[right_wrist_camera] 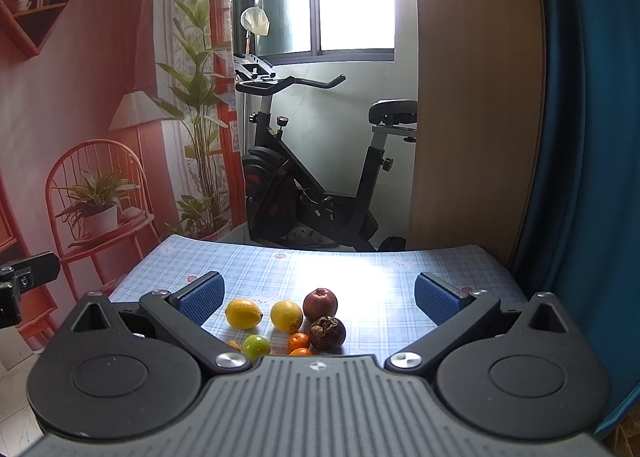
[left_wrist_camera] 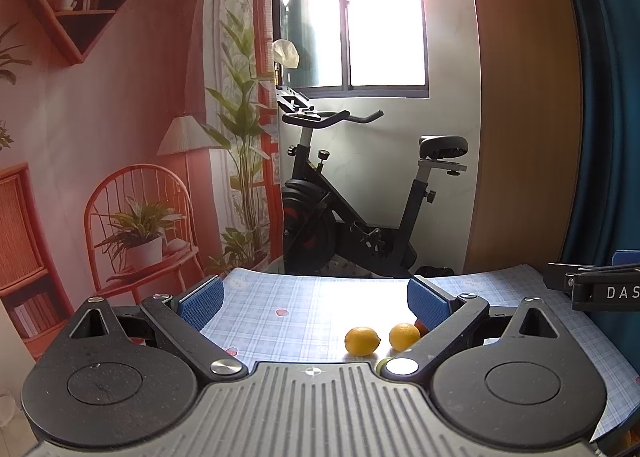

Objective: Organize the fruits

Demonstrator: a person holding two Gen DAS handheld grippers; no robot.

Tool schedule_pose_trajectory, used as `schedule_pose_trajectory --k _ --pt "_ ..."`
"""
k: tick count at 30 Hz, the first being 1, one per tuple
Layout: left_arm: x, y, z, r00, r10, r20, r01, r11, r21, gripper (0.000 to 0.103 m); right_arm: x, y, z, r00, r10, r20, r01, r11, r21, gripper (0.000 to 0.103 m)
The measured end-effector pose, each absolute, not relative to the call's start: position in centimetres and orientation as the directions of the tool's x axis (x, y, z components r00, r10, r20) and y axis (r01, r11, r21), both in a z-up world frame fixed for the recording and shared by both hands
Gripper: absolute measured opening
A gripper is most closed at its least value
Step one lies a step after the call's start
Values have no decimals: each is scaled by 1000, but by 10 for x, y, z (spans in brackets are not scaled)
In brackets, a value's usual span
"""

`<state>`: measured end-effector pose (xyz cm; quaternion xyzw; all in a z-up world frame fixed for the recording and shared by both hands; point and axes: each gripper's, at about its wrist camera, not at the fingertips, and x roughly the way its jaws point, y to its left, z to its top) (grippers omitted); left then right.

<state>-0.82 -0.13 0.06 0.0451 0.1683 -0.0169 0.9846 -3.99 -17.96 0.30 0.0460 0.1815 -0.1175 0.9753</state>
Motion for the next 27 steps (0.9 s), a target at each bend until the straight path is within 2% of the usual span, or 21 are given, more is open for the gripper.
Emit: schedule_pose_trajectory --k 27 --pt "-12 2 -1 949 -32 -315 62 994 86 99 -43 -177 4 912 -229 -341 254 967 29 103"
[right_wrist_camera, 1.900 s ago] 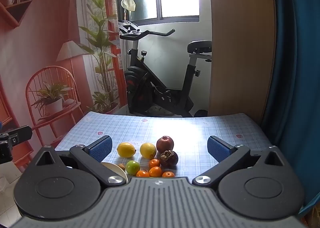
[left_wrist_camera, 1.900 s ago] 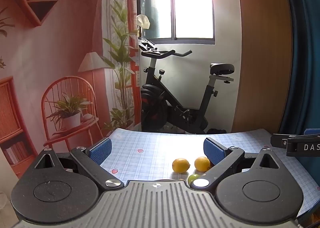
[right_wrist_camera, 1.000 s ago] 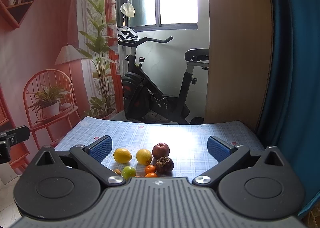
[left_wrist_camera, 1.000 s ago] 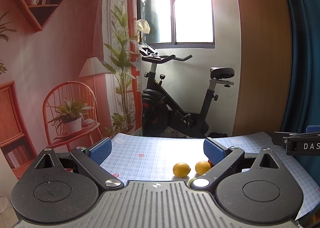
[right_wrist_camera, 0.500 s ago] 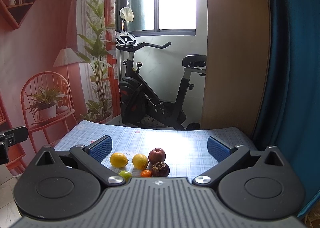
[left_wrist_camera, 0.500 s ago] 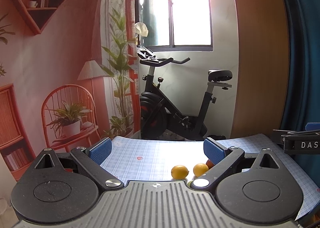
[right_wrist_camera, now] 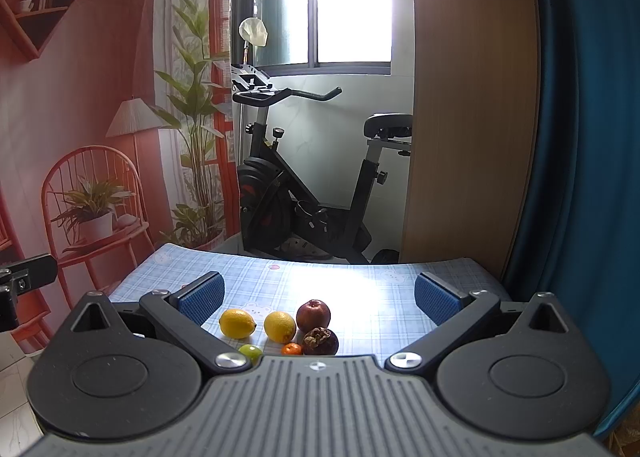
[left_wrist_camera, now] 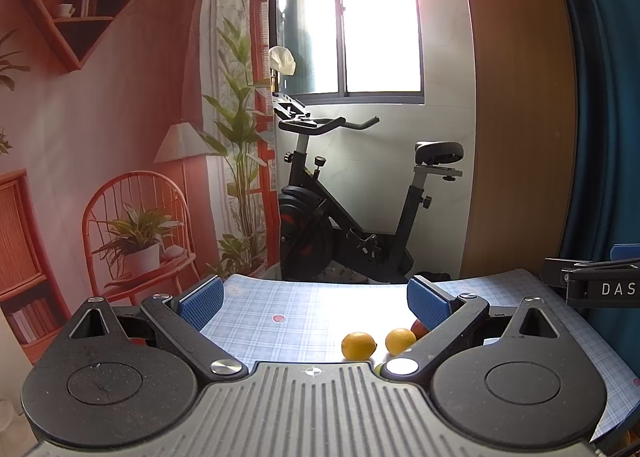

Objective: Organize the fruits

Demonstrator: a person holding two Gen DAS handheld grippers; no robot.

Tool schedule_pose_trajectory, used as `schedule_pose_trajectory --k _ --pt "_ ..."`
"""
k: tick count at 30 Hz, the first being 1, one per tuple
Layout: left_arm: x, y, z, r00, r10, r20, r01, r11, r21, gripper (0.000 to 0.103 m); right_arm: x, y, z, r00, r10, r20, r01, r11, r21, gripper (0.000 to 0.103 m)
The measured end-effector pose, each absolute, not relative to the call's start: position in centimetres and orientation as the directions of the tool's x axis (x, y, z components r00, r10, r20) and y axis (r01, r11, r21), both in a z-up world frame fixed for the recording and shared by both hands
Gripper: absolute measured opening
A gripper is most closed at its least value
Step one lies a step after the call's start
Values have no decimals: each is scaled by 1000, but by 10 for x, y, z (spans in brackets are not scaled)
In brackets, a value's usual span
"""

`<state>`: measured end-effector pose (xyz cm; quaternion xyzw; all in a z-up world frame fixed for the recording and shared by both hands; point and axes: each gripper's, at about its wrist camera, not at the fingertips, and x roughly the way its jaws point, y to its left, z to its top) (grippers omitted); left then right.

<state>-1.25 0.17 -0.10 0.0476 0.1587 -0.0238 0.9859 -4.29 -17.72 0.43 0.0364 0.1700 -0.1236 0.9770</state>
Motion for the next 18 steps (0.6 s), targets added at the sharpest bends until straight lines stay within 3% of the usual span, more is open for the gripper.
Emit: schedule_pose_trajectory --k 18 --pt "-12 2 -1 951 -33 -309 60 995 81 99 -42 -178 5 912 -231 -338 255 966 30 103"
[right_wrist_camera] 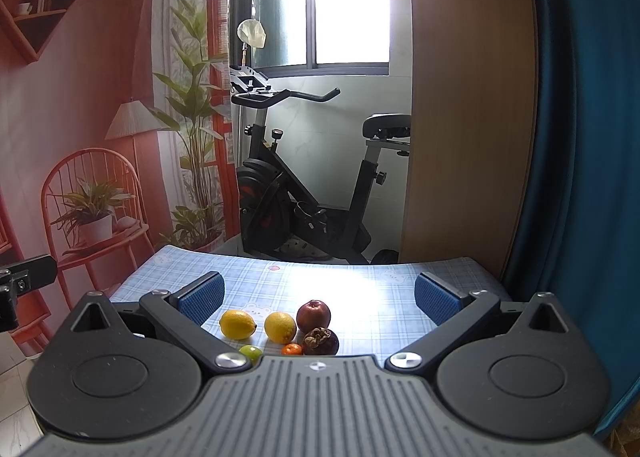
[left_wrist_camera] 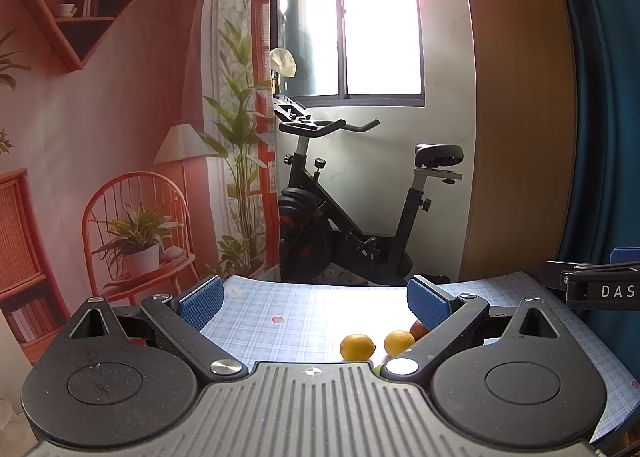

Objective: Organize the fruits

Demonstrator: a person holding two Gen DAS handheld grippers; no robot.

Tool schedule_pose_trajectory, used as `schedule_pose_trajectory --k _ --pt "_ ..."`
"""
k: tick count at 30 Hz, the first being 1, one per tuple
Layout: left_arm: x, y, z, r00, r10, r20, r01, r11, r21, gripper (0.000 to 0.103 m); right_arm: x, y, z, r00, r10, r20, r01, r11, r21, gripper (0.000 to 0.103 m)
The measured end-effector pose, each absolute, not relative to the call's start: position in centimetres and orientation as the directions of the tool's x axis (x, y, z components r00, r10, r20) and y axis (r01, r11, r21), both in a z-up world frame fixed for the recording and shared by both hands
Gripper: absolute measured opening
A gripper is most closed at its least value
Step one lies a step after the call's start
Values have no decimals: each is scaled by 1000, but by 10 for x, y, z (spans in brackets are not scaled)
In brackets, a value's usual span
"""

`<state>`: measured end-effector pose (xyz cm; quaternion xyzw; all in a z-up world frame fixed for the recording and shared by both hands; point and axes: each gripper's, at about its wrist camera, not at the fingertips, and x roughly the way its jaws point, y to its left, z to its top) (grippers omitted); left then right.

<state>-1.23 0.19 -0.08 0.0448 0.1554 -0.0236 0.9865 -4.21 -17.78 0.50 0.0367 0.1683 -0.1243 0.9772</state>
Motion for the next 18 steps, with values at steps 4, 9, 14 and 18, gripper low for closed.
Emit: schedule_pose_trajectory --k 4,9,14,18 --pt "-14 2 -1 951 -34 -307 62 995 81 99 -42 -177 5 912 -231 -337 256 966 30 103" --pt "-14 3 -1 952 -32 -306 58 995 76 99 -42 -177 5 913 -231 -336 256 966 30 103" --pt "-15 4 0 952 -28 -305 53 996 74 99 -43 -176 6 914 -231 -333 255 967 29 103" --pt "-15 4 0 952 -26 -305 51 996 72 99 -44 -177 6 914 -230 -333 255 966 32 103"
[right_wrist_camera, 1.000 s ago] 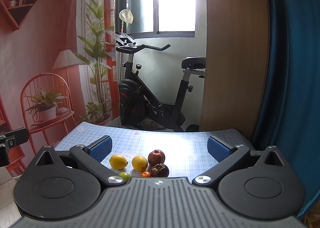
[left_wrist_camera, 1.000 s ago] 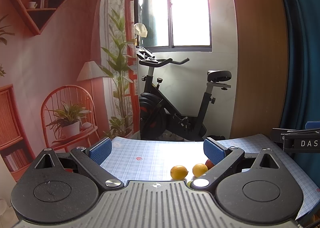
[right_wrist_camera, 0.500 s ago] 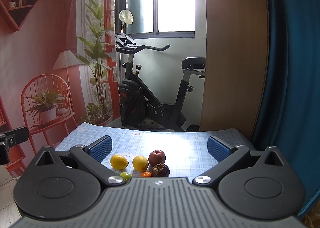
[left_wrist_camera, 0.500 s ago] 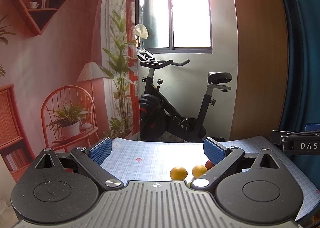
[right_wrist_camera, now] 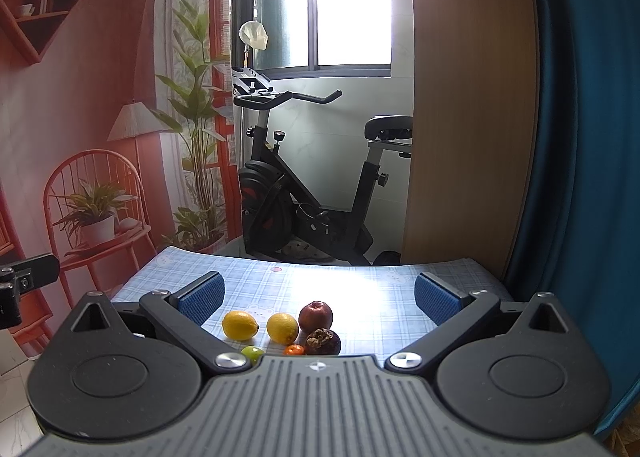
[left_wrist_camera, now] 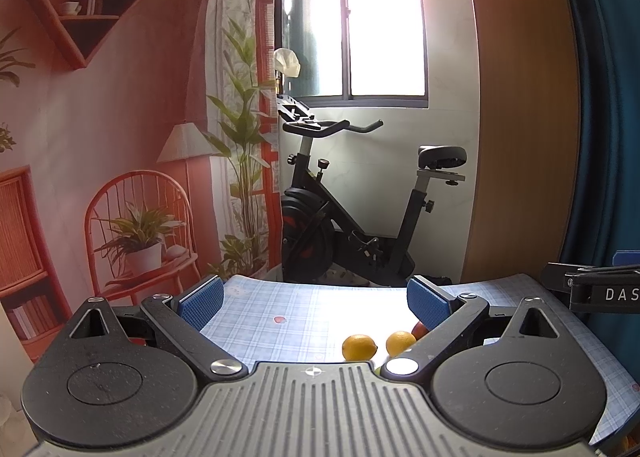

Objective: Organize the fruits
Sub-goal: 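Move both grippers forward toward the fruit pile beside the cream plate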

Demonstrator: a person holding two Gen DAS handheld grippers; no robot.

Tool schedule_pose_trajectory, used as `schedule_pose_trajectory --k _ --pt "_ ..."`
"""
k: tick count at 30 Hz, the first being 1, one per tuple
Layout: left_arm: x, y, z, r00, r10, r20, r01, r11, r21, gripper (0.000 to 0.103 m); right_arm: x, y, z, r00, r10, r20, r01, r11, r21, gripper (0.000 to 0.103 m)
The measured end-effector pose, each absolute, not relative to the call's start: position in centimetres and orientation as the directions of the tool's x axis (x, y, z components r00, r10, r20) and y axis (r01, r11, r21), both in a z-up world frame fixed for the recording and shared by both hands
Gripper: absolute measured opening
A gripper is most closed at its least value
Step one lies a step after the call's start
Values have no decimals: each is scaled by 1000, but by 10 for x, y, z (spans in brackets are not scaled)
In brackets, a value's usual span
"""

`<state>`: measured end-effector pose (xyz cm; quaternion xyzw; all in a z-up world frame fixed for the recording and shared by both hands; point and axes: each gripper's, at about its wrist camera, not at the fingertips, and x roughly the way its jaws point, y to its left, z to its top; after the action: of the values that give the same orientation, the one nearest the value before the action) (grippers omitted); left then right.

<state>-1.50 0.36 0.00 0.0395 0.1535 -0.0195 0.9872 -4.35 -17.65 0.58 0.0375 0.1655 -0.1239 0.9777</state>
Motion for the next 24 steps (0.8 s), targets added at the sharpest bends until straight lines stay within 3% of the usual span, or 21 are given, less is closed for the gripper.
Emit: schedule_pose_trajectory --k 6,12,17,24 --pt "-14 3 -1 953 -21 -303 45 996 72 99 -44 -175 6 919 -223 -325 248 968 39 103" --pt "4 0 -13 957 25 -288 2 996 93 99 -32 -193 -9 950 -216 -227 239 968 79 103" --pt "41 3 -39 929 122 -350 -96 991 91 99 9 -229 -47 928 -210 -308 264 953 146 103" --pt "74 9 -78 928 88 -362 -68 995 68 99 38 -252 -105 951 -155 -269 196 972 132 103"
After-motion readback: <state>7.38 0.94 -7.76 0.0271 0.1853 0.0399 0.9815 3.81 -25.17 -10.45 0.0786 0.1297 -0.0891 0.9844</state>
